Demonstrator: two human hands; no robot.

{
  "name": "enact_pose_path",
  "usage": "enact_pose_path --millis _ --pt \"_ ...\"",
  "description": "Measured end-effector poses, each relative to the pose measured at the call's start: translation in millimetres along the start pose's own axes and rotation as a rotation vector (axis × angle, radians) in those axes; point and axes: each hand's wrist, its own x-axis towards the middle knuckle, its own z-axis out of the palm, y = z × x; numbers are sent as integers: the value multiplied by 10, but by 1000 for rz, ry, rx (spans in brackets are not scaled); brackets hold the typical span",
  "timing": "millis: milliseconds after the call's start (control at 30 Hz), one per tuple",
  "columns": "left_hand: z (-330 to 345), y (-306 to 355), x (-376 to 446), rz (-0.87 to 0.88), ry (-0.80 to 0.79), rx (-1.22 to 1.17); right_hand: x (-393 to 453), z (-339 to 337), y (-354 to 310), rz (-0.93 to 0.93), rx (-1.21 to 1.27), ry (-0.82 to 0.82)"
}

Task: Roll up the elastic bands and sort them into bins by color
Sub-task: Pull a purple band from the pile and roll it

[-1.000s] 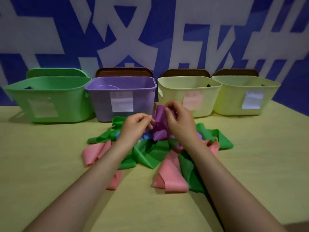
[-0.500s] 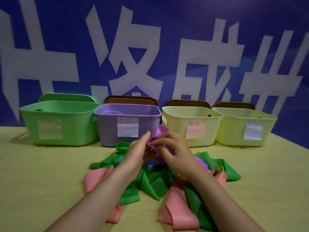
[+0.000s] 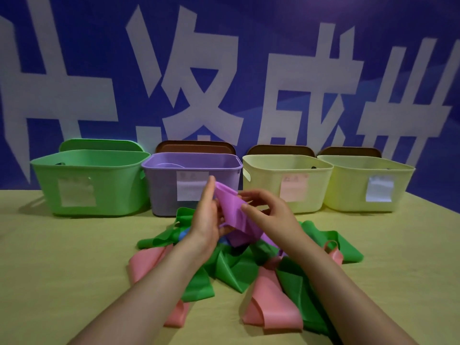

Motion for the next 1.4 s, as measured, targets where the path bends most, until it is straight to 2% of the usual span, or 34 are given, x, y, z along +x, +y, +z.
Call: enact_pose_path --millis 100,200,333,433,500,567,667,767,833,967,1033,1133,1200,1267,1300,1400 --pt "3 14 18 98 174 41 -12 33 -39 22 5 -32" --pt "12 125 -5 209 261 56 -7 46 -31 16 -69 -41" --pt "-52 288 -18 308 228 11 -17 -8 -3 -165 -445 82" --pt "-125 394 5 349 190 -98 -6 -79 -3 -210 -542 221" --pt "-164 469 34 348 190 -223 1 -104 1 -183 -477 210" --pt "-226 523 70 344 206 -299 -18 -71 -13 -105 -319 25" --pt "-305 535 105 334 254 -249 -82 33 0 77 -228 -221" --pt "-312 512 129 324 316 -242 -73 85 140 129 -340 -219" --pt "-273 520 118 320 283 -276 -47 114 241 164 -363 -154" --pt "-207 530 65 360 176 -281 -22 153 297 269 -156 5" --pt "-195 534 55 366 170 -288 -12 138 308 295 -79 -72" --pt "-189 538 48 370 202 -313 -49 134 286 279 -173 -262" --pt "-210 539 50 405 255 -259 -69 135 293 256 -234 -315" --pt "-233 539 26 447 311 -162 -50 141 304 238 -245 -265" --pt "-251 541 17 466 343 -125 -31 131 289 238 -185 -187" --pt "-317 583 -12 522 460 -20 26 30 190 313 198 81"
